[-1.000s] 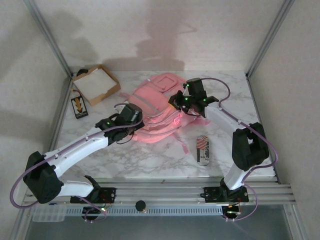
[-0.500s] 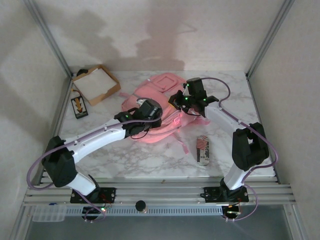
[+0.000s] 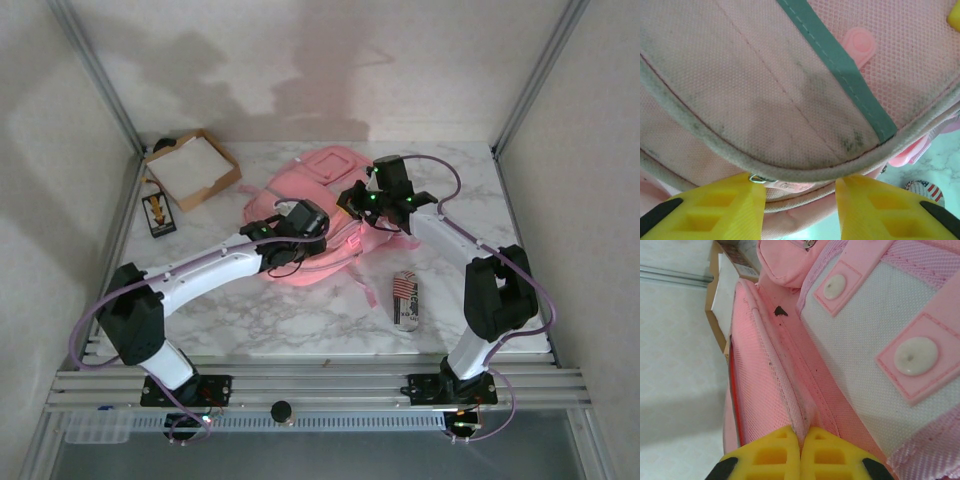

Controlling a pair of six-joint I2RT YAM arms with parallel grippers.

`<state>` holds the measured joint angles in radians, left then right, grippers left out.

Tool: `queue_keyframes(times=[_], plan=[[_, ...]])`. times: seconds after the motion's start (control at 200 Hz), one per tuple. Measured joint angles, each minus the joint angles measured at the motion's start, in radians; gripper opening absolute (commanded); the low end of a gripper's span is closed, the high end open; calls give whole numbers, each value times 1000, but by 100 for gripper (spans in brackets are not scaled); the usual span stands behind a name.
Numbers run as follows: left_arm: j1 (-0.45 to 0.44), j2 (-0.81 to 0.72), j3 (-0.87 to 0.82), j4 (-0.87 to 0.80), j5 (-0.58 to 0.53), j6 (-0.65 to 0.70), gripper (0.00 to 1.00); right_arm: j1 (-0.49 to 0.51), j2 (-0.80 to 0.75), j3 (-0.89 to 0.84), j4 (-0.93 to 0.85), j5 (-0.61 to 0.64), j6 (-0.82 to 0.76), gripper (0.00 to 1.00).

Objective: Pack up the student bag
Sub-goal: Unzip the student bag at the top-center of the table.

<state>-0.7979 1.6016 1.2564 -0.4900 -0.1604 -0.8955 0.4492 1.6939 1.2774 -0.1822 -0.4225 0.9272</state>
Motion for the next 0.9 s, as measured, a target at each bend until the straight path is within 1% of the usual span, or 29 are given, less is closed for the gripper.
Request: queue_keyframes(times=[0.12,0.195,0.325,0.426,0.506,0.731,0.831,0.896], plan=[[1,0,-3,13,-33,-35,23,-2,0,0,8,2,0,0],[1,-1,-14,39,-50,-56,21,-6,0,0,13,3,0,0],[8,-10,-47,79,-63,-82,10,-11,0,0,13,7,0,0],[13,-31,-73,98,-74,-101,6,-13,0,0,13,8,0,0],[22,-61,-105,109,-77,-111,0,-14,1,0,13,5,0,0],[60,-138,-192,159,-69,-106,0,-14,8,0,14,-16,-1,0],[69,-166,-200,137,-68,-76,0,-16,10,2,12,-18,-17,0],[92,-180,-200,106,-67,-47,0,-26,14,6,3,-26,-34,0]])
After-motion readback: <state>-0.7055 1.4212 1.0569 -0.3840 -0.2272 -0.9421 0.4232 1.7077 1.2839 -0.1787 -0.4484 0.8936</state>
